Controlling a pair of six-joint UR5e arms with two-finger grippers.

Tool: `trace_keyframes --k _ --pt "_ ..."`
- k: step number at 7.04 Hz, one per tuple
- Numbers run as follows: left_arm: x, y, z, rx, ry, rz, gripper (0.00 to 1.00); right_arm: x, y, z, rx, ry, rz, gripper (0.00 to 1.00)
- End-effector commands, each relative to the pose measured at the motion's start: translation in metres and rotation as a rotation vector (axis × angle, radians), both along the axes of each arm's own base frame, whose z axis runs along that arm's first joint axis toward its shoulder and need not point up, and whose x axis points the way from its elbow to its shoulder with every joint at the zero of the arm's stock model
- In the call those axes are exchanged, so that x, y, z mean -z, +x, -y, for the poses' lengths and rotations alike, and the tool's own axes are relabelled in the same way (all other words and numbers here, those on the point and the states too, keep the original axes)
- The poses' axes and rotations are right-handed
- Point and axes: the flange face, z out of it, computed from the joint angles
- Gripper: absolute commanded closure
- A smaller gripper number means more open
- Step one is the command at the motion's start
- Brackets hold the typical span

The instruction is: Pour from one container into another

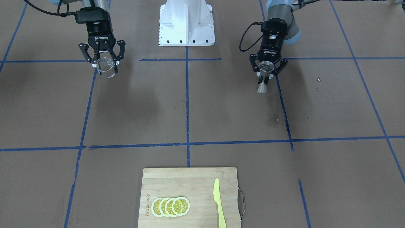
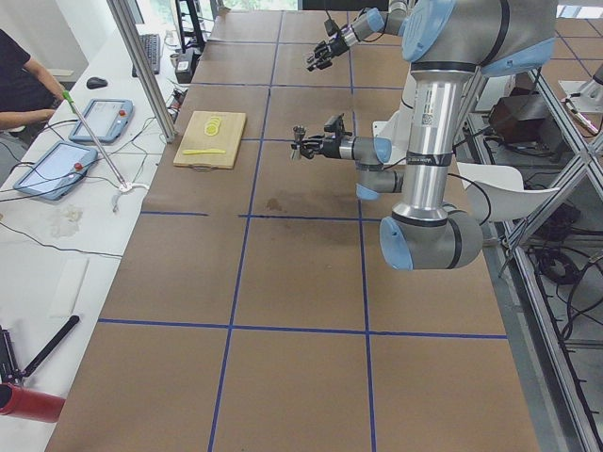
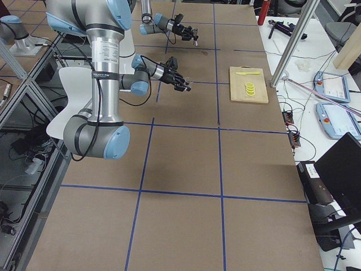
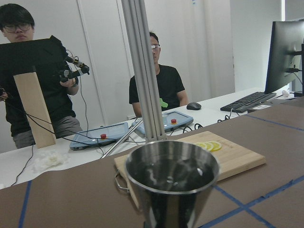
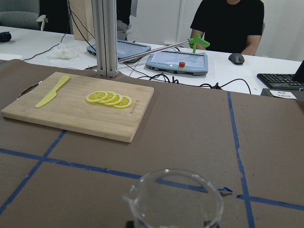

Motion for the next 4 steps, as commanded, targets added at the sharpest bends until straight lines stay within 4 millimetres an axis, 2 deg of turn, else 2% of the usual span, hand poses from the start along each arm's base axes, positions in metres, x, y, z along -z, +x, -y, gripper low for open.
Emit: trace_keyframes --k 1,2,4 --pt "-0.094 -0.087 -0.018 -0.067 -0.077 -0.067 1.0 -0.01 0.001 0.0 -0.002 0.0 -0.002 1.0" --pt "-0.122 -0.102 -0.021 -0.068 -0.109 -0.046 1.0 -0.011 0.002 0.0 -0.003 0.0 -0.003 1.0" --pt "-0.178 -0.106 -0.017 0.015 -0.172 -0.052 1.0 -0.008 0.003 0.001 -0.006 0.002 0.002 1.0"
